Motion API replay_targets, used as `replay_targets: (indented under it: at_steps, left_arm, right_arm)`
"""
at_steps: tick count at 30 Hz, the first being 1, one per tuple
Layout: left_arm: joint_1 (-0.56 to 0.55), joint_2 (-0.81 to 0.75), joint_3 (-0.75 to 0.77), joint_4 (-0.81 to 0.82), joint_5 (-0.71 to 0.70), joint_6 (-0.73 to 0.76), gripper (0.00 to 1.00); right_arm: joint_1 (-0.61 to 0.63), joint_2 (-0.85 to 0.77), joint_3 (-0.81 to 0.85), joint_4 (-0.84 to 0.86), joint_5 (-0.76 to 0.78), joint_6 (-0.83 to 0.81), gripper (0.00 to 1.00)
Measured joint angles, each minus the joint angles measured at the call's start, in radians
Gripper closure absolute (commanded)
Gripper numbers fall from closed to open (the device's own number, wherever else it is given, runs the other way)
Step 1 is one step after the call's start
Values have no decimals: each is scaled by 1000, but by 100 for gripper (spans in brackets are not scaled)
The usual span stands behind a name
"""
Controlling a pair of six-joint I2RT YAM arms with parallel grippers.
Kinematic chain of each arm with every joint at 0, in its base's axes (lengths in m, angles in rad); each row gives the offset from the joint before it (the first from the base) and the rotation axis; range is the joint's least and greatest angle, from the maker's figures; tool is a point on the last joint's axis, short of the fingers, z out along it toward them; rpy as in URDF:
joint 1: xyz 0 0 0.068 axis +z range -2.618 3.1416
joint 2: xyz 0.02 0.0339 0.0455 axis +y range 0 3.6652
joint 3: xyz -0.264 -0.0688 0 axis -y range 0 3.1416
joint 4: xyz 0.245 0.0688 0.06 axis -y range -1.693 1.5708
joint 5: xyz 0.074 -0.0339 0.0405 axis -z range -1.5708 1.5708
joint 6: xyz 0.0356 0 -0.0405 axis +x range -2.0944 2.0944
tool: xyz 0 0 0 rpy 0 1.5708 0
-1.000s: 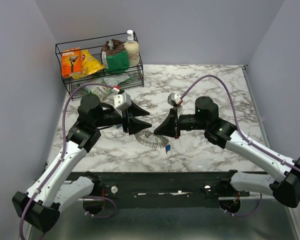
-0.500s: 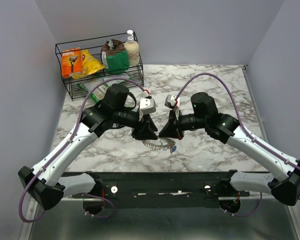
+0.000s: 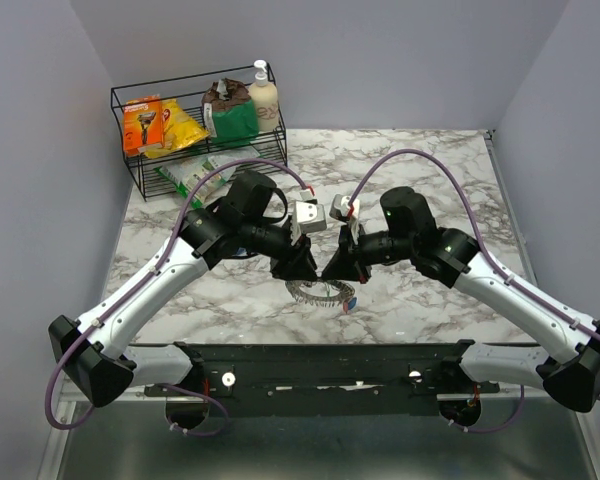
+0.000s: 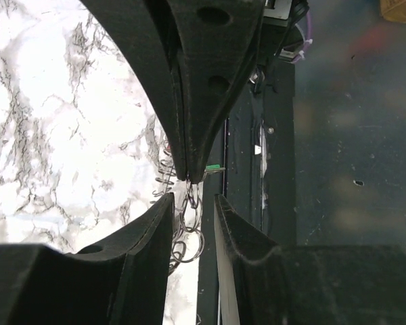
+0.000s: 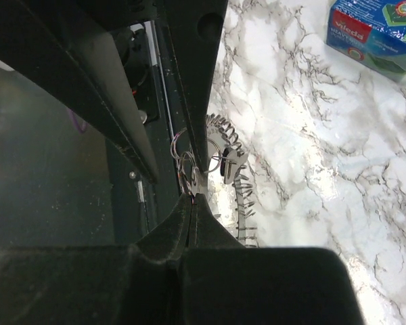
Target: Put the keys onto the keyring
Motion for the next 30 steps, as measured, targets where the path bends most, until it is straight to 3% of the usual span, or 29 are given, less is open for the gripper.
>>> replay_targets:
  at_steps: [8, 12, 18, 20, 23, 30]
  left_arm:
    - [-5, 0, -23, 27, -13, -5, 67]
    - [-11, 0, -35, 48, -20, -18, 76]
    - [-23, 0, -40, 85, -34, -43, 74]
    - [-24, 0, -45, 96, -36, -53, 79]
    - [-29, 0, -48, 98, -39, -61, 98]
    - [-38, 0, -50, 105, -58, -66, 100]
  right_arm:
    - [0, -11, 0, 0, 4, 0, 99]
    - [0, -12, 0, 0, 4, 0, 99]
    - [0, -15, -1, 0, 5, 0, 99]
    - [0, -18, -4, 0, 8, 0, 99]
    - [-1, -22, -10, 0, 12, 0, 99]
    - [-1, -25, -14, 0, 17, 0, 97]
